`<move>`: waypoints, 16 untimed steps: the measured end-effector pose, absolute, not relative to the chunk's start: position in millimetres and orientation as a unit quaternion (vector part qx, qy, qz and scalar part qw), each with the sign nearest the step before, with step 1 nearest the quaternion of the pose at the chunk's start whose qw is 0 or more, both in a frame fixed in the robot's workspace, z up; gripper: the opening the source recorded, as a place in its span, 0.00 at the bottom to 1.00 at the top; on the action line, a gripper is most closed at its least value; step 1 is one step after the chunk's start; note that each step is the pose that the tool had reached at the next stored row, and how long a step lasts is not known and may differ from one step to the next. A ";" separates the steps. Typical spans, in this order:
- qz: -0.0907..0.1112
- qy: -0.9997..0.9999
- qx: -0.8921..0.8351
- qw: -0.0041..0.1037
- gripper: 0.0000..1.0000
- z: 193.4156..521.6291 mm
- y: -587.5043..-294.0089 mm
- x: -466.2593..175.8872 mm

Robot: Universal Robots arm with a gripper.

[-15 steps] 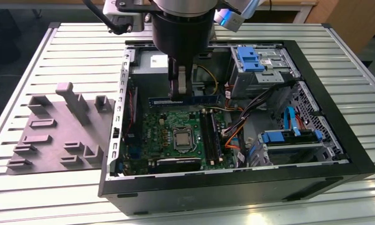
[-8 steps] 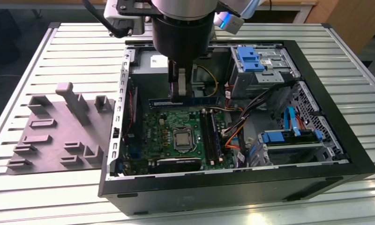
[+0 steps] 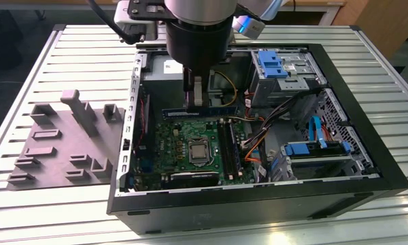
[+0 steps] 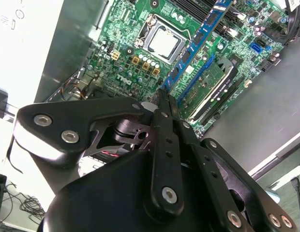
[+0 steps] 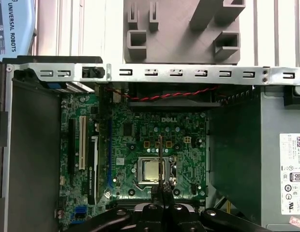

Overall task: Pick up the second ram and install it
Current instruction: 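Pick up the second ram and move it above second insertion slot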

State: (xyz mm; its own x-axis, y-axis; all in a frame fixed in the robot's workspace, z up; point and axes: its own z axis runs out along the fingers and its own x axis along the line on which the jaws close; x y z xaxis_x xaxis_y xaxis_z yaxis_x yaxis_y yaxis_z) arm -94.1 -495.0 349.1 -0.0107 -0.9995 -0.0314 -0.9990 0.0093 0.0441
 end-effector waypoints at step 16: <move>-0.027 -0.710 0.703 0.004 0.11 344.2 -495.0 -93.9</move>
